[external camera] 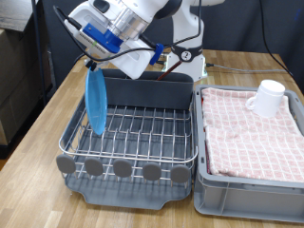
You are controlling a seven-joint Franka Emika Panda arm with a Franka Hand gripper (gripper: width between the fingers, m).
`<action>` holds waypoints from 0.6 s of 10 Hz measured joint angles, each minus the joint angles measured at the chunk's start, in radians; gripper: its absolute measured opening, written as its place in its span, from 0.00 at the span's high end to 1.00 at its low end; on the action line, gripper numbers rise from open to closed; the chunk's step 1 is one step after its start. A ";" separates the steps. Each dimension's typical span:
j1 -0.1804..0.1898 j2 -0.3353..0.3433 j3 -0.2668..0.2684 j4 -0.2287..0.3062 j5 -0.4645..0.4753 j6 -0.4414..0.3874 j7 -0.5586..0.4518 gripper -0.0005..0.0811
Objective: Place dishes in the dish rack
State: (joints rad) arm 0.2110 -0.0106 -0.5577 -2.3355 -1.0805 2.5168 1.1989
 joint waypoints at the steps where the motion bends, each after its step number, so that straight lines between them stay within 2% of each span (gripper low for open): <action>1: 0.000 0.010 -0.007 0.002 0.001 0.008 -0.004 0.97; 6: 0.000 0.047 -0.037 -0.002 0.023 0.079 -0.007 0.97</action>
State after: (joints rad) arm 0.2108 0.0367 -0.5949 -2.3375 -1.0574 2.5960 1.1916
